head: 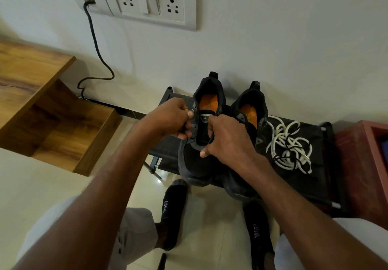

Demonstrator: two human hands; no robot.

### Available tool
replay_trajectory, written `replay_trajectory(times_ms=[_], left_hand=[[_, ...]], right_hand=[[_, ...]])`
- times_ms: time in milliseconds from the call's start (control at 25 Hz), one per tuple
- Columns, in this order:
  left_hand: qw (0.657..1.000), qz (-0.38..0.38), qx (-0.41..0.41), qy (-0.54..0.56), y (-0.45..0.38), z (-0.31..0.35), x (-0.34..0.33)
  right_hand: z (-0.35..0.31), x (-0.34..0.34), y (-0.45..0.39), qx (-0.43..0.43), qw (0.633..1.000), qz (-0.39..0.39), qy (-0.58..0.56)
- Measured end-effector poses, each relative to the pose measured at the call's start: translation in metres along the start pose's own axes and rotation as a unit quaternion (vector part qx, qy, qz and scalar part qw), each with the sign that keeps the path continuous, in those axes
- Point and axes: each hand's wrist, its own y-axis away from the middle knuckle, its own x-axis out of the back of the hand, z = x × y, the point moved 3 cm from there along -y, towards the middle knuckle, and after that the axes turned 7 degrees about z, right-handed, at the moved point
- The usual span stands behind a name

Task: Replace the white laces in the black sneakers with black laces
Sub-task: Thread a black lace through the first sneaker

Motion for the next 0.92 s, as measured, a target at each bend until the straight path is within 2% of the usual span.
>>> replay_trajectory(times_ms=[160, 280, 440, 640, 760, 920], left_hand=[[0.988, -0.019, -0.012, -0.152, 0.0, -0.001, -0.008], [0.983, -0.055, -0.004, -0.178, 0.0, -0.002, -0.01], [0.962, -0.016, -0.046, -0.267, 0.0, -0.002, -0.017], [0.954, -0.023, -0.029, -0.297, 0.0, -0.004, -0.019], [0.942, 0.025, -0.065, -0.329, -0.002, -0.004, -0.018], [0.949, 0.057, -0.049, -0.307, -0.002, -0.004, -0.007]], right_hand=[[-0.004, 0.001, 0.005, 0.013, 0.999, 0.029, 0.001], [-0.003, 0.004, 0.003, 0.025, 0.999, 0.039, 0.005], [0.001, 0.002, -0.004, 0.011, 1.0, 0.016, -0.01], [0.013, 0.002, -0.007, 0.01, 0.998, 0.015, -0.054], [0.014, -0.003, -0.009, 0.023, 0.996, 0.045, -0.077], [0.017, -0.003, -0.01, 0.026, 0.994, 0.004, -0.106]])
